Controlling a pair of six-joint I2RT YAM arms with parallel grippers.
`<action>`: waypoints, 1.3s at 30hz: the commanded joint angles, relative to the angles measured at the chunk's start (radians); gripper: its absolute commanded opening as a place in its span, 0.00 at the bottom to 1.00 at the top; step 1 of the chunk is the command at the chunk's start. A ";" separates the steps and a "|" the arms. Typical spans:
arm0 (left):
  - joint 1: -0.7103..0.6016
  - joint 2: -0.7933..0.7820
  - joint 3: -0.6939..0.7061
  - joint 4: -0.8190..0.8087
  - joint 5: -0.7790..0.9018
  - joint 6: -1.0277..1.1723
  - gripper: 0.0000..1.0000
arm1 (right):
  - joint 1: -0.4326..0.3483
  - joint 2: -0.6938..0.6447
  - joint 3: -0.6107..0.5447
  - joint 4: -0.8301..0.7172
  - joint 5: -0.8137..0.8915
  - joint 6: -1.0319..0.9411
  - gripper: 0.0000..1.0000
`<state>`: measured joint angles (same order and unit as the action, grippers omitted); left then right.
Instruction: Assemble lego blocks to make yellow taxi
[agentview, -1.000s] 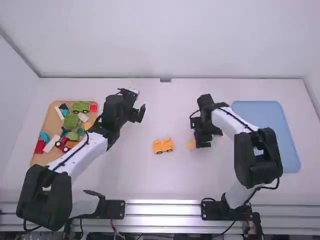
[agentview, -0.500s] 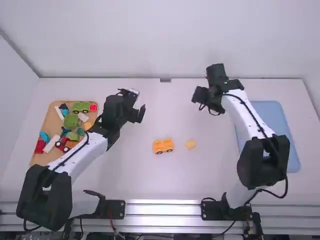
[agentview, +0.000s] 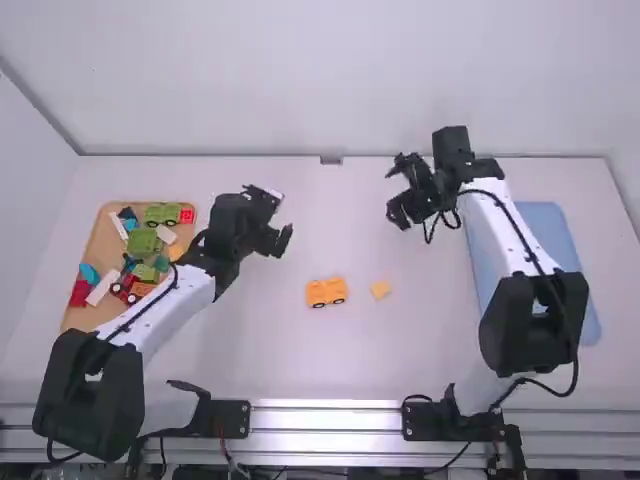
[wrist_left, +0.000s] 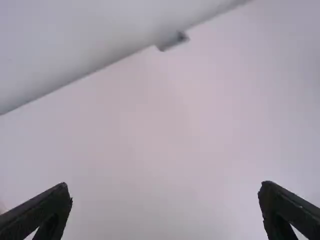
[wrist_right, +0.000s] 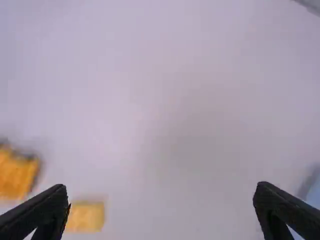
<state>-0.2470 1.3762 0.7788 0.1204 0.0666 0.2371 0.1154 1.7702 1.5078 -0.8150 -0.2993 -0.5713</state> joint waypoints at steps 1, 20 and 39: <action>0.005 -0.017 0.024 -0.023 0.203 0.163 0.99 | -0.019 -0.018 0.014 -0.055 -0.320 -0.480 0.98; 0.005 0.167 0.024 -0.173 0.930 0.731 0.99 | -0.121 0.060 -0.265 -0.119 -0.618 -1.210 0.99; 0.005 0.190 0.024 -0.176 0.939 0.721 0.99 | -0.129 0.502 -0.127 -0.282 -0.575 -1.524 0.96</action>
<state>-0.2470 1.5616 0.7788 -0.0513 0.9695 0.9627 -0.0135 2.2326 1.3624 -1.0954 -0.8791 -2.0605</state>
